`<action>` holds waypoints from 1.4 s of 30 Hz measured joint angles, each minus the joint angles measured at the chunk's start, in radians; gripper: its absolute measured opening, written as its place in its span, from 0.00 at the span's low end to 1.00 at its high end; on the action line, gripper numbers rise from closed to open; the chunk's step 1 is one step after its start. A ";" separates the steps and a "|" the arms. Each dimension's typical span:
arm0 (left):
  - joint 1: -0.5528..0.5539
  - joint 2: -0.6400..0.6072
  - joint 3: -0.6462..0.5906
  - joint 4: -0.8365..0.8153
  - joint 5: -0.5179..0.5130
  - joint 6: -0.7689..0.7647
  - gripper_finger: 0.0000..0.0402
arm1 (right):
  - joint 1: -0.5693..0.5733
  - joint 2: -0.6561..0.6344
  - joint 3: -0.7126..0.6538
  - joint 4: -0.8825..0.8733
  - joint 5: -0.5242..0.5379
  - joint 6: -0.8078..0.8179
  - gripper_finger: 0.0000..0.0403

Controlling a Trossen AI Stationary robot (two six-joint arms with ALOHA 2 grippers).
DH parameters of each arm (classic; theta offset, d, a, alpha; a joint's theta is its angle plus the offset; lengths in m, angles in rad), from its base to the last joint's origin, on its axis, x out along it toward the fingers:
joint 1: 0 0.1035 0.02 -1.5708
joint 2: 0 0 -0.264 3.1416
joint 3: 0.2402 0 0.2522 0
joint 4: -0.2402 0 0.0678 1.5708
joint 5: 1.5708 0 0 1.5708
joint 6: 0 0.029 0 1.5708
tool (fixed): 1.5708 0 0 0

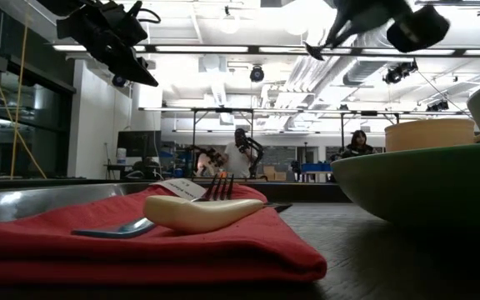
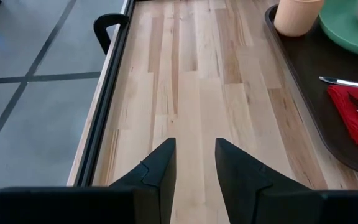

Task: Set up tray
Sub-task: Put the blue spoon on the top of red cloth table napkin

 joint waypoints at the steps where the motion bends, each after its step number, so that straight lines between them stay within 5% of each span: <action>1: 0.000 0.000 0.000 0.000 0.000 0.000 0.35 | 0.028 0.027 0.012 0.016 0.004 0.024 0.00; 10: 0.000 0.000 0.000 0.003 -0.003 -0.026 0.35 | 0.119 0.355 0.305 0.028 -0.007 0.038 0.00; 20: 0.000 0.000 0.000 0.037 -0.023 -0.045 0.35 | 0.166 0.695 0.642 0.008 0.140 0.029 0.00; 27: 0.000 0.000 0.000 0.066 -0.031 -0.079 0.35 | 0.159 0.911 0.839 0.006 0.132 0.052 0.00; 42: 0.000 0.000 0.000 0.090 -0.086 -0.150 0.35 | 0.122 1.031 0.951 -0.083 0.001 0.201 0.00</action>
